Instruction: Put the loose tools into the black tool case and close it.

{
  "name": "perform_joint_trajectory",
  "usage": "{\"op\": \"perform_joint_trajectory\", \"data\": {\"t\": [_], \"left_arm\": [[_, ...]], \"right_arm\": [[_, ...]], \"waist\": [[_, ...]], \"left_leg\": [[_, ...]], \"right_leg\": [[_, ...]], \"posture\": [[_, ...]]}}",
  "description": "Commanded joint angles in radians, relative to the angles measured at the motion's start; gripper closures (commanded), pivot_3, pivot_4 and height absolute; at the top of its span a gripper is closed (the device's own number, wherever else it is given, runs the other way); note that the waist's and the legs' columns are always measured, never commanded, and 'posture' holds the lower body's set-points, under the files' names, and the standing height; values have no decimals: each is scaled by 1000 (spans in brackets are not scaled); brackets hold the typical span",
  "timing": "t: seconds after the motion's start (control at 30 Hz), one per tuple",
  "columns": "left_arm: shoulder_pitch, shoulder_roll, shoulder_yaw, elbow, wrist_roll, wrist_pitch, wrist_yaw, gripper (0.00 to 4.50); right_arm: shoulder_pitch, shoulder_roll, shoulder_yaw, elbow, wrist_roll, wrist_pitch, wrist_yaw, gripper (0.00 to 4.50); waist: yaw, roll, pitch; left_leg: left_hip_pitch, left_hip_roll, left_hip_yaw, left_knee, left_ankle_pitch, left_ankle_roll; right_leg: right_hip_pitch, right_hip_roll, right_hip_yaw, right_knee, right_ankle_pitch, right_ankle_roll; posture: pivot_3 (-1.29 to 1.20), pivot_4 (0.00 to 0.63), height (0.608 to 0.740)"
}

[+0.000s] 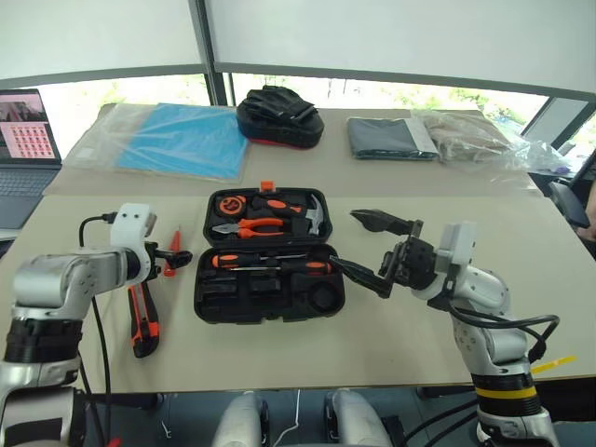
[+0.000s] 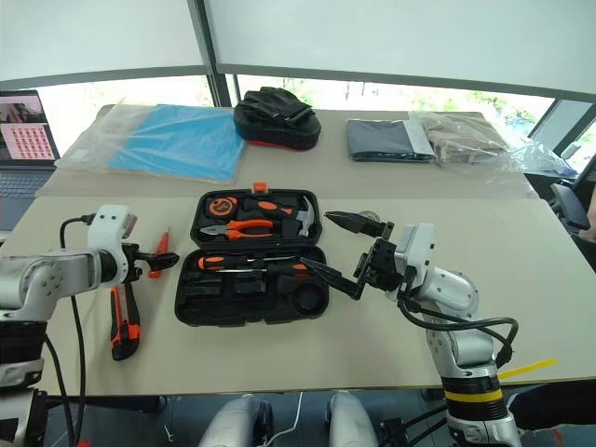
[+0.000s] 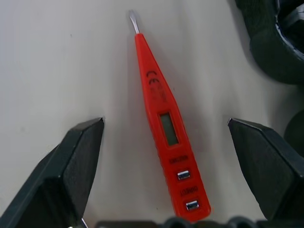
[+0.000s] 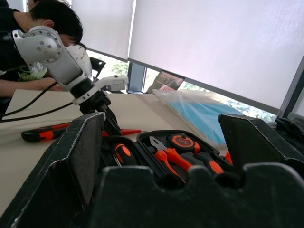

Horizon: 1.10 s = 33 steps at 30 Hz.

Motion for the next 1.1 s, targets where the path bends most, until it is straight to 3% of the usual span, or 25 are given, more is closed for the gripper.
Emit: {"op": "perform_joint_trajectory", "data": {"t": [0.03, 0.27, 0.37, 0.47, 0.63, 0.77, 0.9, 1.1], "left_arm": [[-21, -35, -22, 58, 53, -22, -19, 693], [14, -66, 8, 62, 88, -12, -50, 3264], [31, -65, 42, 60, 99, -53, -71, 4052], [50, -67, 84, 31, 91, -177, -147, 4048], [80, 13, 94, 14, 109, -618, -524, 4048], [91, 56, 24, -31, 124, -936, -863, 4048], [55, 93, -144, -56, 211, -1014, -1054, 4048], [-4, 81, -296, -20, 400, -1024, -1032, 4048]], "right_arm": [[-9, -10, -11, -38, 17, -6, -5, 0], [17, -14, -17, -56, 21, -13, -9, 0], [30, -26, -27, -60, 24, -12, -6, 0], [39, -38, -37, -60, 28, -14, -3, 0], [58, -73, -58, -67, 44, -6, 12, 0], [94, -135, -62, -98, 86, 47, 50, 0], [130, -200, -37, -135, 78, 119, 53, 0], [167, -216, -30, -163, 43, 133, 17, 0]], "waist": [[4, 0, 0], [16, 0, 0], [16, 0, 0], [16, 0, 0], [19, -2, 1], [21, -2, 1], [21, -2, 2], [20, -2, 2]], "left_leg": [[1, 0, 0, 0, 0, 0], [1, 0, 0, 1, 0, 1], [1, 0, 0, 1, 0, 1], [1, 0, 0, 1, 0, 1], [-2, 0, 0, 2, 0, 1], [-4, 0, 0, 2, 0, 2], [-4, 0, 2, 2, -2, 4], [-6, -1, 1, 5, -2, 5]], "right_leg": [[0, 0, 0, 0, 0, 0], [1, -1, 0, 1, 0, 1], [1, -2, 1, 0, 0, 1], [1, -1, 1, 1, 0, 1], [-1, -2, -1, 0, 0, 0], [-2, -3, -1, -1, 0, 0], [-1, -4, -1, -4, 1, 0], [-1, 1, 0, -4, 0, 2]], "posture": [[0, 150, 740], [0, 150, 740], [0, 150, 740], [0, 150, 740], [0, 150, 740], [0, 150, 740], [0, 150, 740], [0, 150, 740]]}}
